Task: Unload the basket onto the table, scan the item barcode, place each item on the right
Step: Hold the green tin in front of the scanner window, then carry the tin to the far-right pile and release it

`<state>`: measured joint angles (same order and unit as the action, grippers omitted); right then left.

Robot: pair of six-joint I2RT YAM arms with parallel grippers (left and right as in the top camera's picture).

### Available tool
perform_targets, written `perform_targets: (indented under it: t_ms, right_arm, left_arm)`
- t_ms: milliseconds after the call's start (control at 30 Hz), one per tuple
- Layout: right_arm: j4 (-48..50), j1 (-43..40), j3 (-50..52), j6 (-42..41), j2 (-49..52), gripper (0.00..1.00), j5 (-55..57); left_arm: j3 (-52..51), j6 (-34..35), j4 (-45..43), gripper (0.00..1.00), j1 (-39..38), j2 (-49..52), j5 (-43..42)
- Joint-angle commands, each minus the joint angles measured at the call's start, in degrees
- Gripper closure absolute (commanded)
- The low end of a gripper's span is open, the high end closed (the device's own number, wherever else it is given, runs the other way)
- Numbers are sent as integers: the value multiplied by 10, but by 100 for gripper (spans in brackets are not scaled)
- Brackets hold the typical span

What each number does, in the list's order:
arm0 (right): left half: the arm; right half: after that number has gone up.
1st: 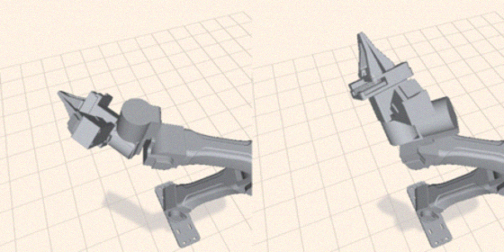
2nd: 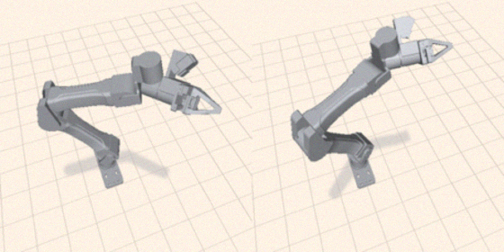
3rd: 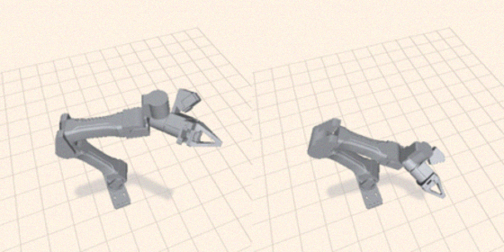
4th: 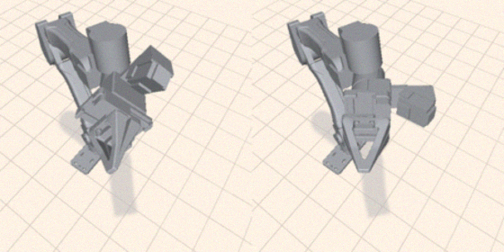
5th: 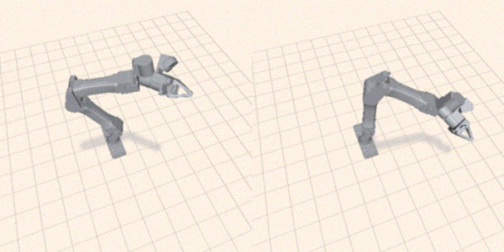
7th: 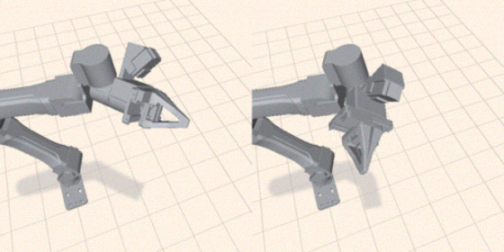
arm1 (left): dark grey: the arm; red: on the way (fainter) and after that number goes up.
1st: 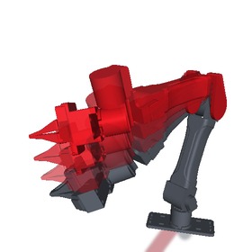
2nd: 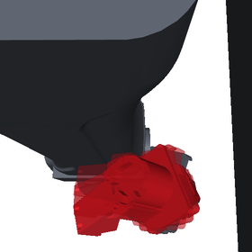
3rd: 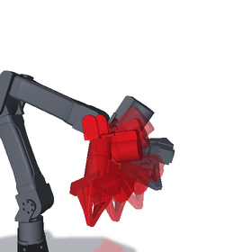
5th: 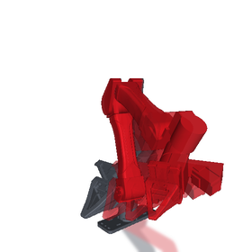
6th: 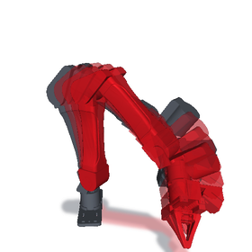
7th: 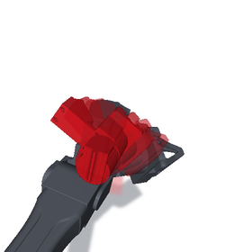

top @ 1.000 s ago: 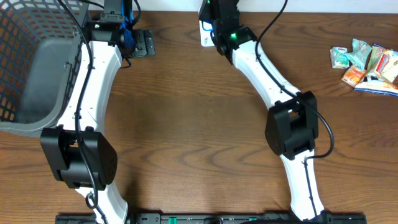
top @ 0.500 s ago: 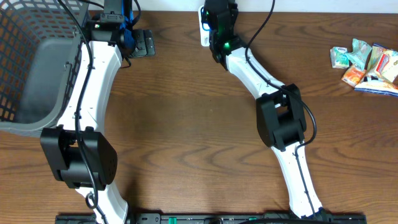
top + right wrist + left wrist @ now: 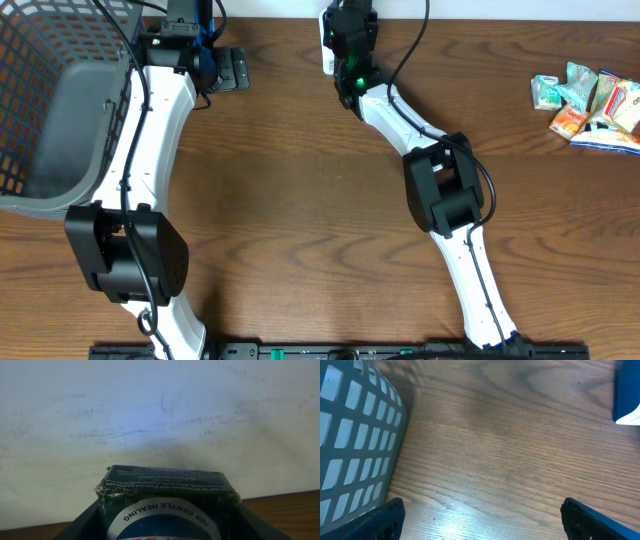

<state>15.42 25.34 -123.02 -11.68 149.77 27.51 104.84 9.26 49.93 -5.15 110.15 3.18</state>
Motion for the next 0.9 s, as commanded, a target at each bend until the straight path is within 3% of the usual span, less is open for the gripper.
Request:
perform_targets:
  t_ms: [0,133,267,400,567,867]
  right_arm:
    - [10,8,-3,10,1,55,9]
    - [8,13,-3,10,-12,53,18]
    - [-29,13,-3,-12,-46,54,118]
    - [-118,-5,-3,-27,-106,56,218]
    - [-240,-50,-3,-30,-156,67,243]
    - [-442,-167,-3,-64,-173,64,257]
  left_arm:
    - [7,9,2,2,0,-12,5]
    - [7,9,2,2,0,-12,5]
    - [7,9,2,2,0,-12,5]
    - [7,9,2,2,0,-12,5]
    - [7,9,2,2,0,-12,5]
    - [7,9,2,2,0,-12,5]
